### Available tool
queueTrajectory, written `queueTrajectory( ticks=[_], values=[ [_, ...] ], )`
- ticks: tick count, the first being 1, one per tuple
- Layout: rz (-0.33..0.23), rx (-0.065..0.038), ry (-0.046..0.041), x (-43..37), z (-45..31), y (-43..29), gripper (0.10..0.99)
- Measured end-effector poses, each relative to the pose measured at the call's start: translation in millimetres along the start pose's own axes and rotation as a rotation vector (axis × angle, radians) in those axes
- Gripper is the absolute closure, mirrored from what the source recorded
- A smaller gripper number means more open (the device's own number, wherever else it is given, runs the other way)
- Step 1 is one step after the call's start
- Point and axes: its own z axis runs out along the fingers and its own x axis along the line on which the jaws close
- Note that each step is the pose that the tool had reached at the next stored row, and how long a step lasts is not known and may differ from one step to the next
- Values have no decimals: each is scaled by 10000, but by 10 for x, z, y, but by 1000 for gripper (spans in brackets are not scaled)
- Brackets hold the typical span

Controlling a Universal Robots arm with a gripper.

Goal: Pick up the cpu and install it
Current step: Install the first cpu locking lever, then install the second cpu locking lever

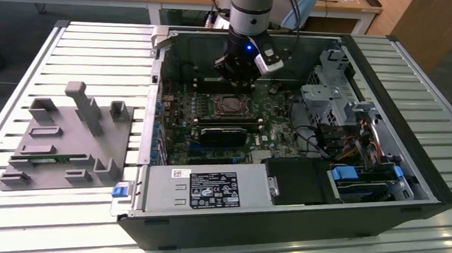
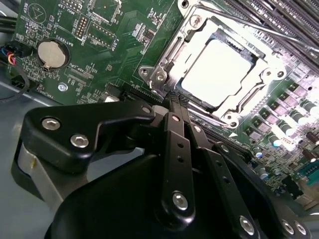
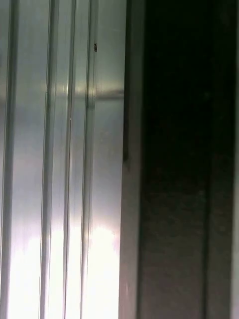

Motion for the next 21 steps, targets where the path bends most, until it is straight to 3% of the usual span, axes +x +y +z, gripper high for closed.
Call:
queueTrajectory(
  ticks=[18, 21],
  values=[
    [0, -2, -1, -1, -1, -90, 973],
    [1, -18, -2, -1, -60, -93, 973]
  ],
)
